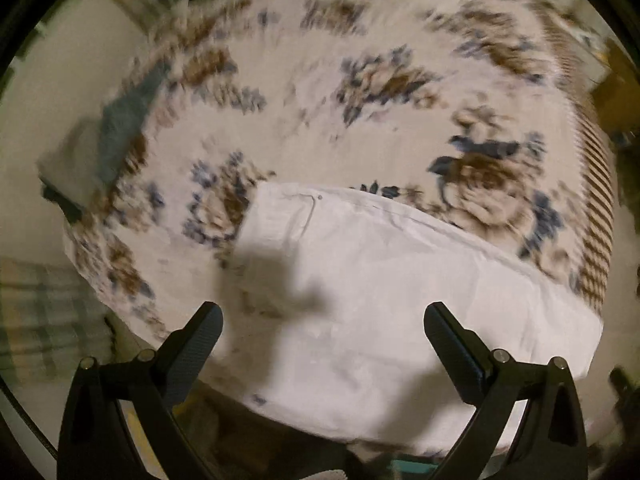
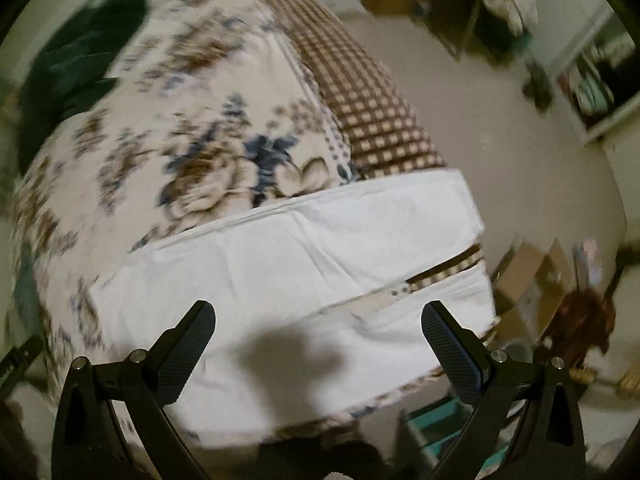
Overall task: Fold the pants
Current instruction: 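Lower both grippers onto the white trousers and grasp the waistband and leg ends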
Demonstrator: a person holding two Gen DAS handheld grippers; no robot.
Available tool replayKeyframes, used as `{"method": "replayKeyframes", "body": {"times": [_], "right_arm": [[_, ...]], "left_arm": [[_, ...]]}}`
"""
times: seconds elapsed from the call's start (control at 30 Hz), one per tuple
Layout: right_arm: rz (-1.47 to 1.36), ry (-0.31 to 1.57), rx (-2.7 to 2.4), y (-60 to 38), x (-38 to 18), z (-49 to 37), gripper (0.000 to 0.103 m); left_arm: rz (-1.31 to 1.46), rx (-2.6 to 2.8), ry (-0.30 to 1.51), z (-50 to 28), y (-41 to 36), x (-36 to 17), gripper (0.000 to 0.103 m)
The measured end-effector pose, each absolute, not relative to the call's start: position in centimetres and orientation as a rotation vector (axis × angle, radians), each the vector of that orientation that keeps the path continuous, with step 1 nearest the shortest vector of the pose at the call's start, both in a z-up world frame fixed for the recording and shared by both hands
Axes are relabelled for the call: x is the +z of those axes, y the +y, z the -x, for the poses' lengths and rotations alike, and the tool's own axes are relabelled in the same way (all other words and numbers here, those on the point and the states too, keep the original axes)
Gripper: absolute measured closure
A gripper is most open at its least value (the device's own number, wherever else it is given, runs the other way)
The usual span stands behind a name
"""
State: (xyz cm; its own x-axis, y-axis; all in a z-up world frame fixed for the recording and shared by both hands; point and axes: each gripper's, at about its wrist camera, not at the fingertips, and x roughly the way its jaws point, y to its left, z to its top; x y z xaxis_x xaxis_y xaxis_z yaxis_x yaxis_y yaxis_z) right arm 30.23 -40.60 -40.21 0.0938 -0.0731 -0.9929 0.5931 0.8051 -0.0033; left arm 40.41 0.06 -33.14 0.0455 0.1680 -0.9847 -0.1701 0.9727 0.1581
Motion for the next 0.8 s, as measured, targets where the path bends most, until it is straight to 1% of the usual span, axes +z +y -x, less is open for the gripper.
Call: {"method": "replayKeyframes", "body": {"times": [0.03,0.13,0.2,0.3,0.33,0.43,0.57,0.63,0.67,0.7,0.73,0.77,0.8], "right_arm": [[-0.482,1.414,-0.531,-41.2,-42.0,-31.0,0.0],[-0.6,1.475,-0.606,-44.6,-50.2,-34.7,0.0],[-0.666,1.5,-0.665,-46.9,-54.8,-36.2,0.0],[-0.788,1.513,-0.734,-49.9,-59.9,-36.4,0.0],[-0.852,1.512,-0.769,-51.3,-62.3,-36.7,0.0],[-0.961,1.504,-0.847,-53.9,-65.8,-35.5,0.0],[-1.098,1.472,-0.941,-56.9,-70.3,-34.6,0.0],[-1.144,1.453,-0.962,-57.6,-71.8,-34.3,0.0],[-1.155,1.453,-0.973,-57.8,-72.6,-34.2,0.002],[-1.162,1.451,-0.974,-57.9,-73.1,-34.0,0.004],[-1.165,1.453,-0.97,-57.8,-73.8,-34.0,0.008],[-1.161,1.453,-0.965,-57.6,-74.1,-34.0,0.015],[-1.145,1.449,-0.952,-57.4,-74.3,-34.1,0.019]], "left_arm": [[0.029,0.281,1.537,-41.8,0.5,-35.2,0.0],[0.141,0.344,1.638,-45.8,2.1,-41.9,0.0],[0.199,0.374,1.677,-47.6,2.9,-45.0,0.0],[0.324,0.425,1.754,-50.3,4.4,-50.7,0.0],[0.351,0.442,1.764,-50.9,4.8,-51.8,0.0],[0.424,0.506,1.773,-51.9,6.3,-54.2,0.0],[0.463,0.553,1.756,-52.2,7.7,-55.1,0.0],[0.43,0.578,1.732,-52.2,8.0,-54.9,0.009],[0.424,0.58,1.73,-52.2,8.0,-55.0,0.028],[0.434,0.579,1.732,-51.9,8.1,-55.1,0.046],[0.463,0.563,1.725,-51.6,8.2,-55.1,0.051],[0.482,0.545,1.712,-51.3,8.2,-54.9,0.065],[0.481,0.532,1.694,-51.1,8.0,-54.4,0.076]]}}
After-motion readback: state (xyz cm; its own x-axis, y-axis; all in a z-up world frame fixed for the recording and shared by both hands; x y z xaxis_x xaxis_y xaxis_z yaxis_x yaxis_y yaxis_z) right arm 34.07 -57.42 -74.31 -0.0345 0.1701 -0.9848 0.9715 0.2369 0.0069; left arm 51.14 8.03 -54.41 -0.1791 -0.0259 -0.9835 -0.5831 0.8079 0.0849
